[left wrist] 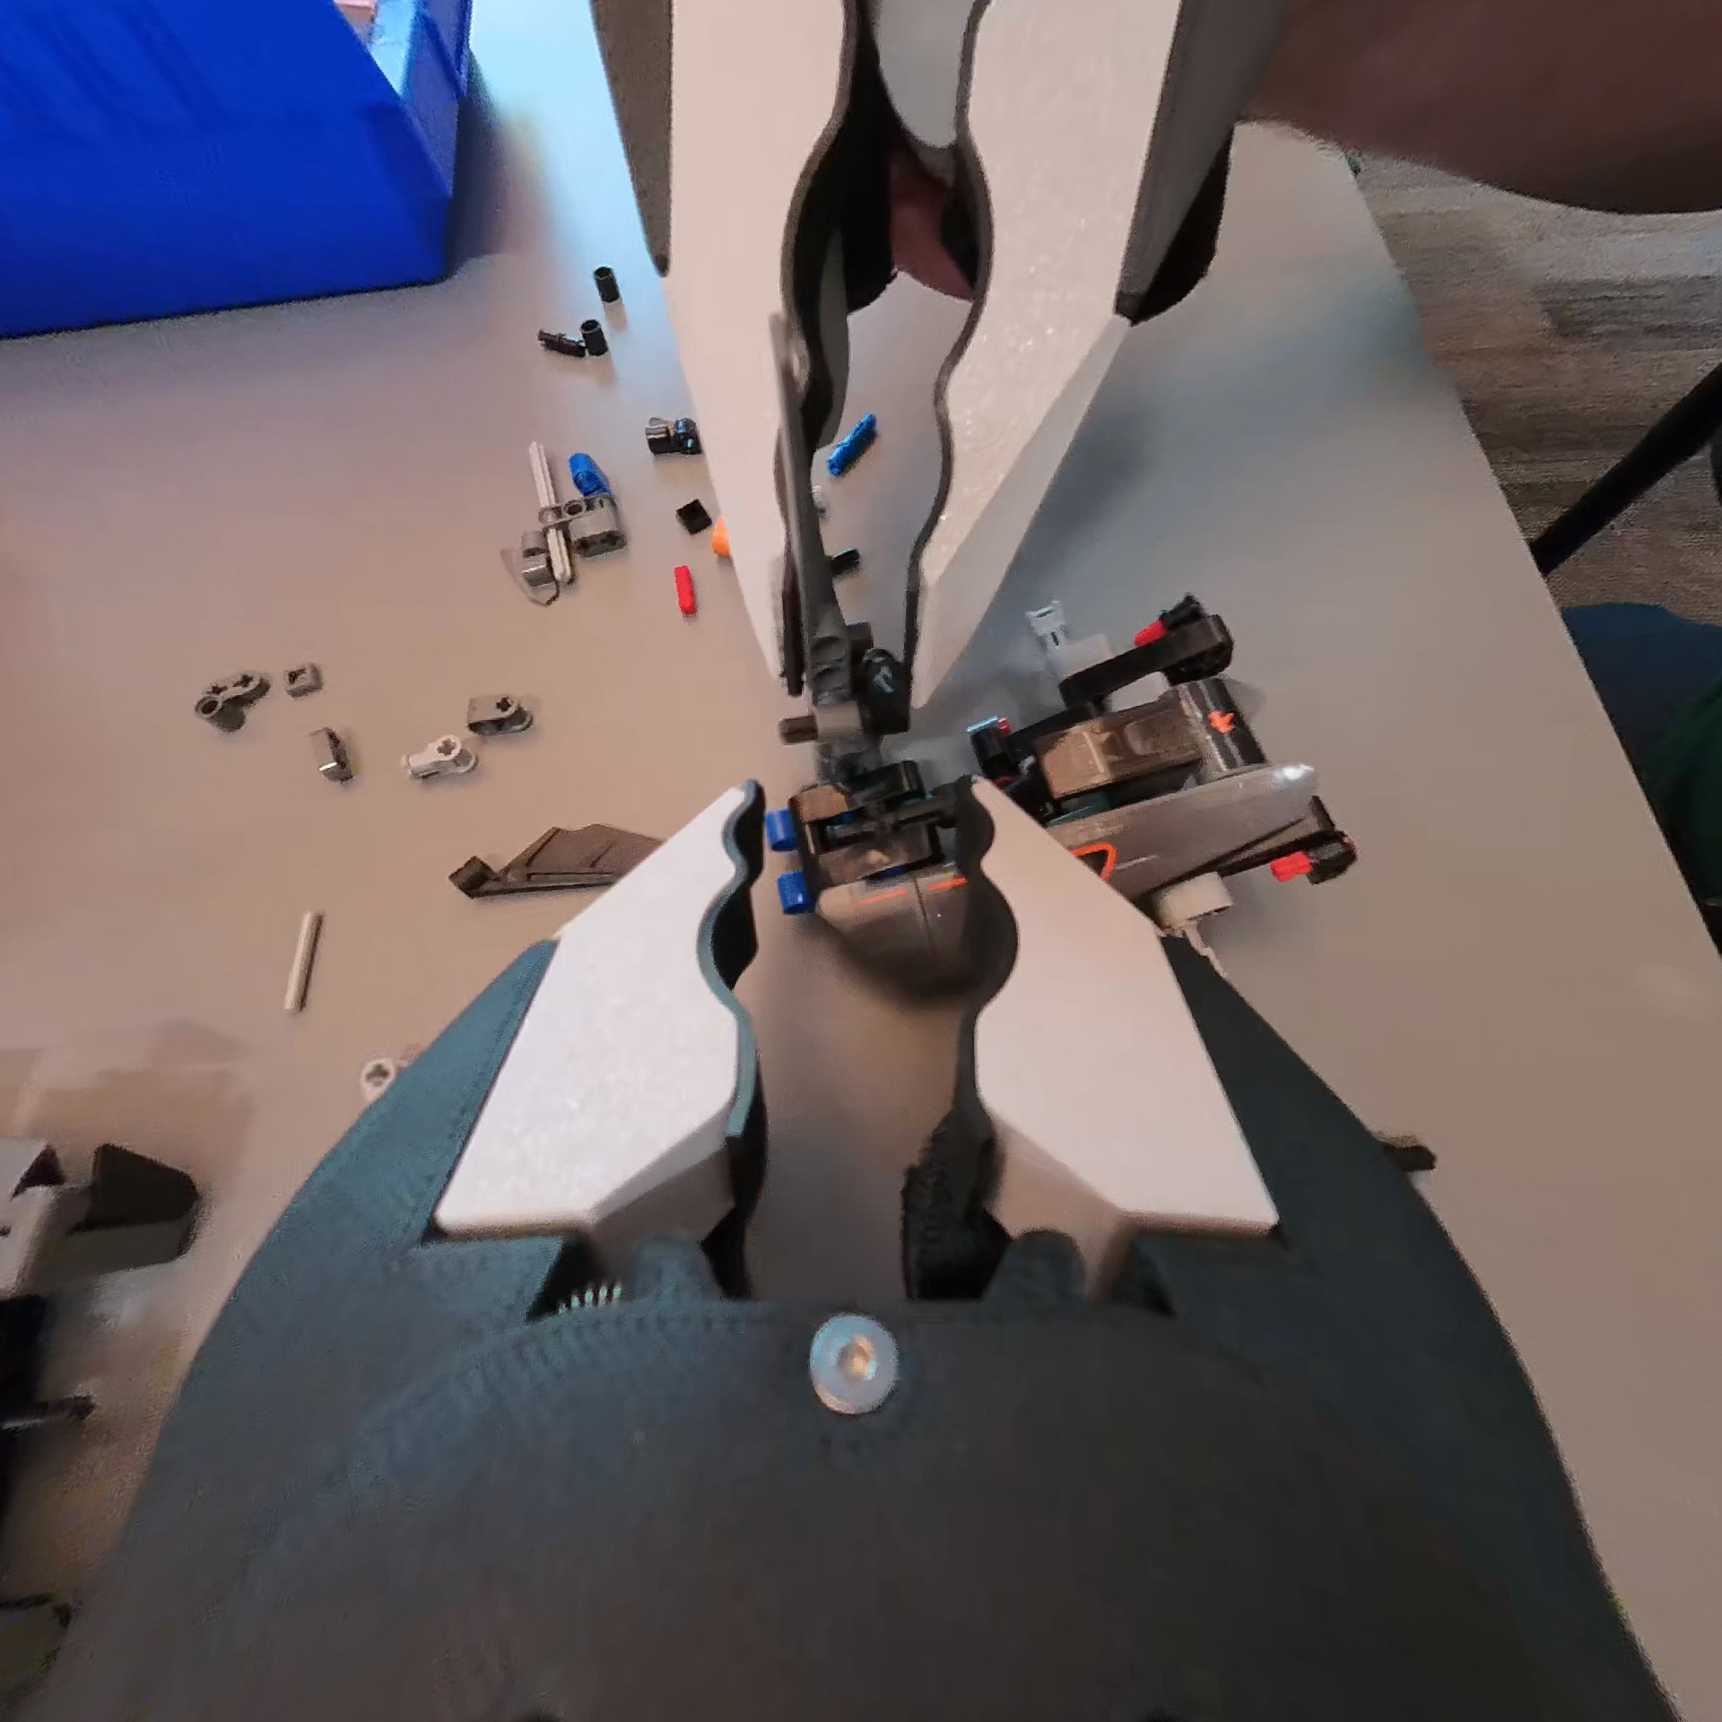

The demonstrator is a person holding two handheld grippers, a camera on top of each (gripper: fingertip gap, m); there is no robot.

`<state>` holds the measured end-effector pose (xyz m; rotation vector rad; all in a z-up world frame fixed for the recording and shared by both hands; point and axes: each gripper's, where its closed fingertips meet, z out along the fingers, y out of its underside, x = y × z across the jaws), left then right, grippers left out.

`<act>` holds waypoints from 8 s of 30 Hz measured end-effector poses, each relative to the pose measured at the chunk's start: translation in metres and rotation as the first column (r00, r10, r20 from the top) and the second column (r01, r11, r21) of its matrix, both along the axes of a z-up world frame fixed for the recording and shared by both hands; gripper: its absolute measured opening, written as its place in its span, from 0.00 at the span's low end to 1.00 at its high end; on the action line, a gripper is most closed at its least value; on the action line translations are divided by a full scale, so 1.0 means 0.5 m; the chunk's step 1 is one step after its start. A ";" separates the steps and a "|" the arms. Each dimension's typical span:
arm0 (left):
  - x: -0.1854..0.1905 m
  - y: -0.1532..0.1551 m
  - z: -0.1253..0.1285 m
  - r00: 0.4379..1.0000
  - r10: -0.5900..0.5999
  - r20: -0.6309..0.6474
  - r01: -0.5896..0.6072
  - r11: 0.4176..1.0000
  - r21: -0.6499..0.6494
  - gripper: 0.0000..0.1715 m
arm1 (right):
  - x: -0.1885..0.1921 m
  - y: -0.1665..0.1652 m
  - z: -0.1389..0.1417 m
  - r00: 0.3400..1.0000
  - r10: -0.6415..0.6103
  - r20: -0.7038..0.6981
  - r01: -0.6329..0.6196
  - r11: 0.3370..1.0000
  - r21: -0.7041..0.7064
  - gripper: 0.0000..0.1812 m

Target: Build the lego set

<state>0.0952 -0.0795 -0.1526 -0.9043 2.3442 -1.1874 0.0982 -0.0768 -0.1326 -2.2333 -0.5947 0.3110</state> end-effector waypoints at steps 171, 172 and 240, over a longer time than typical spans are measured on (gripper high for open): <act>0.024 -0.030 0.013 0.941 -0.105 0.321 -0.032 0.919 0.393 0.06 | 0.016 -0.012 -0.015 0.977 0.046 -0.209 -0.020 0.992 0.124 0.08; 0.023 -0.030 0.013 0.941 -0.107 0.321 -0.030 0.918 0.396 0.06 | 0.016 -0.012 -0.015 0.977 0.046 -0.210 -0.020 0.992 0.123 0.08; 0.019 0.189 -0.010 0.984 0.175 0.012 -0.165 0.902 0.398 0.17 | 0.009 -0.017 -0.012 0.973 0.079 -0.219 -0.045 0.987 0.156 0.08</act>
